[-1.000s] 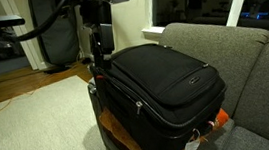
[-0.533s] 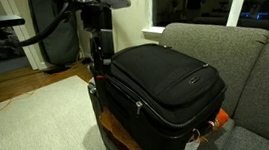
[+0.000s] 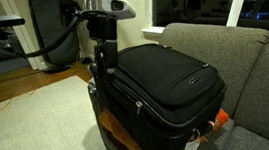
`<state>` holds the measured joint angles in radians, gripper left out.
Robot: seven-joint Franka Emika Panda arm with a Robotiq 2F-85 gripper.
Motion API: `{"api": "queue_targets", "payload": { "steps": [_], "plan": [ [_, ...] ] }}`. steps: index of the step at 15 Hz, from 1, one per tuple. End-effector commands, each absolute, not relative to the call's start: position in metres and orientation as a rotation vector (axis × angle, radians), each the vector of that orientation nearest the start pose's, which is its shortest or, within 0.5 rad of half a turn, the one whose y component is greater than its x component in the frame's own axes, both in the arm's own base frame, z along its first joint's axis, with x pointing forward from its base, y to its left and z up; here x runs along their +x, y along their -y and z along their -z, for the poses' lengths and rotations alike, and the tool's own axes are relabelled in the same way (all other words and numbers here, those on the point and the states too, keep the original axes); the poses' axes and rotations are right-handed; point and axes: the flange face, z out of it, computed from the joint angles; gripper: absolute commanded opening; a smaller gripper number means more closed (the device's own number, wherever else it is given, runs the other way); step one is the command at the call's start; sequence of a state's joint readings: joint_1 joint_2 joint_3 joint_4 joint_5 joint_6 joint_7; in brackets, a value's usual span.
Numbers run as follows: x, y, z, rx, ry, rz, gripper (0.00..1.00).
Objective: Unzip the black suitcase
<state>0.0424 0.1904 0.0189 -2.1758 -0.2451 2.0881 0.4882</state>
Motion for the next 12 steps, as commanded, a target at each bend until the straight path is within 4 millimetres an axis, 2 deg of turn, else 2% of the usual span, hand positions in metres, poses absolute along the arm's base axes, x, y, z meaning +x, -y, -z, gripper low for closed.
{"api": "queue_targets", "payload": {
  "steps": [1, 7, 12],
  "plan": [
    [0.53, -0.007, -0.282, -3.329, -0.451, -0.322, 1.0],
    [0.531, 0.018, -0.283, -3.321, -0.481, -0.276, 1.0],
    [0.529, 0.031, -0.283, -3.315, -0.486, -0.203, 1.0]
  ]
}}
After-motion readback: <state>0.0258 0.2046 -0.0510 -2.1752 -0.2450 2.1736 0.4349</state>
